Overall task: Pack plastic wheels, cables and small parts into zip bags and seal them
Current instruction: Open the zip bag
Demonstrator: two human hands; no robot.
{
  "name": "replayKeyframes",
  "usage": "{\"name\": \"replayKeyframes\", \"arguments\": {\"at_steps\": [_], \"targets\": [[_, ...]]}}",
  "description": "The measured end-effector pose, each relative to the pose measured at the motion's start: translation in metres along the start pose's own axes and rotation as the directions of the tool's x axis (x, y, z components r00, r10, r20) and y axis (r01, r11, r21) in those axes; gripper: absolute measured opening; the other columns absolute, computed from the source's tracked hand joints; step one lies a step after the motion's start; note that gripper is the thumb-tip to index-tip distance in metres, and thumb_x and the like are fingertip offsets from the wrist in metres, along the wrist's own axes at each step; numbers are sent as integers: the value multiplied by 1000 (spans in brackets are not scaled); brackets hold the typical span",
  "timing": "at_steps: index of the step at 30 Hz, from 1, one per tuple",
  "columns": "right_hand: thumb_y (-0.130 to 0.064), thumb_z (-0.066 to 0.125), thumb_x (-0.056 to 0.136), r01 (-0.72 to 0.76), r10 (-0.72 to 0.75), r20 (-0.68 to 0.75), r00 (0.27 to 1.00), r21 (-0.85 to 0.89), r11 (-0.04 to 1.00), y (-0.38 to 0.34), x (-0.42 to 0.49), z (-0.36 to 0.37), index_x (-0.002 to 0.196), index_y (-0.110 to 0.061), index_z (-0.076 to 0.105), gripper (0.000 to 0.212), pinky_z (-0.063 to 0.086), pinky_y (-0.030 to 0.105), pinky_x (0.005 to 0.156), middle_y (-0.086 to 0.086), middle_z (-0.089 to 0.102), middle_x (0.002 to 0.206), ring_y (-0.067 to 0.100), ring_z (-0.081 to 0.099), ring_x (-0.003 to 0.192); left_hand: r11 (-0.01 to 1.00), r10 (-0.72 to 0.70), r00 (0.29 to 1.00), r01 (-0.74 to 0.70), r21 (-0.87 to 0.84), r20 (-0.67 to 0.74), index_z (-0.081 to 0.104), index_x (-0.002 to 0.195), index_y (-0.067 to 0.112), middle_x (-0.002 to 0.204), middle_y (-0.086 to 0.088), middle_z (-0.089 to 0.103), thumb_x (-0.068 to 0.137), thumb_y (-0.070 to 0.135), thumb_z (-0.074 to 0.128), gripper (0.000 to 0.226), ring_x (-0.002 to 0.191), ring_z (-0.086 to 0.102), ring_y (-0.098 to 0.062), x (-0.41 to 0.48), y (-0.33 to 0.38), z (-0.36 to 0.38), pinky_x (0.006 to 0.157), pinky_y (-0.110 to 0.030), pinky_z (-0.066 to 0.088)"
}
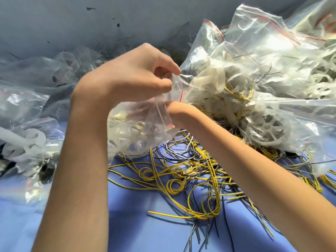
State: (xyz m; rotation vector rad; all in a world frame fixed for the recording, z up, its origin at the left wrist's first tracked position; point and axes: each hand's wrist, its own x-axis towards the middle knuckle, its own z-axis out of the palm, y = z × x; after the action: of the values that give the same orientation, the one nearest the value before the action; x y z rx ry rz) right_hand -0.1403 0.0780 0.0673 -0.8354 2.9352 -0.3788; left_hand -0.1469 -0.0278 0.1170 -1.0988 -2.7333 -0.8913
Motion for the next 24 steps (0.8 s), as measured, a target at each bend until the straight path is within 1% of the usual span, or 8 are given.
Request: {"name": "replayKeyframes", "arguments": {"at_steps": [3,7,10,13,15,18,20,24], "targets": [[-5,36,100,-185,139,169,976,290,939,-4,6,5,135,1,43,36,34,2,59,19,57,123,17,49,83,998,-34,999,33,51,5,69,112,24,83,-6,66,80,6,57,39,59,45,-6,-1,-5,-1,54,-17,33],[-11,26,103,-302,299,57,952,295,906,8,5,0,123,1,50,34,35,0,63,22,53,117,17,43,89,985,-138,986,127,113,91,65,113,35,56,12,56,81,26,67,33,45,51,3,0,-16,-3,47,-11,35],[-16,32,101,-298,286,92,954,162,941,11,11,-5,74,-7,47,31,35,6,44,1,41,74,13,35,61,980,-147,983,131,147,108,66,110,37,53,25,56,78,29,68,33,46,49,5,-2,-23,-8,44,-8,32],[-12,34,99,-171,159,103,982,114,979,11,14,-12,103,-7,59,26,33,18,52,-6,48,81,11,42,72,978,-191,976,181,100,105,67,110,38,66,18,63,76,26,71,35,57,52,2,-8,-35,-12,57,-15,36],[-2,42,95,-44,24,95,995,214,976,20,8,-18,91,-16,68,30,37,8,59,-20,58,76,-2,52,68,960,-261,963,252,125,67,67,109,35,76,13,65,79,20,70,34,62,52,-5,-11,-44,-14,60,-23,37],[9,42,84,46,94,-206,974,586,809,34,0,-21,85,-9,71,35,52,17,63,2,73,86,9,68,75,901,-377,925,378,214,-48,67,111,30,76,13,62,80,9,59,38,58,49,-3,-12,-54,-19,53,-22,34],[10,38,76,56,295,-438,849,630,775,46,2,-16,66,-10,65,34,45,21,50,6,67,69,14,62,57,871,-423,898,440,217,-122,68,111,27,76,15,60,80,5,55,40,61,50,-2,-12,-58,-20,57,-22,35],[9,42,81,-159,332,-259,907,518,841,56,10,9,84,2,70,29,55,26,65,14,70,79,19,67,71,845,-481,843,519,131,-240,69,110,24,103,-4,67,79,0,52,43,88,57,-22,-11,-62,-17,80,-27,42]]}}
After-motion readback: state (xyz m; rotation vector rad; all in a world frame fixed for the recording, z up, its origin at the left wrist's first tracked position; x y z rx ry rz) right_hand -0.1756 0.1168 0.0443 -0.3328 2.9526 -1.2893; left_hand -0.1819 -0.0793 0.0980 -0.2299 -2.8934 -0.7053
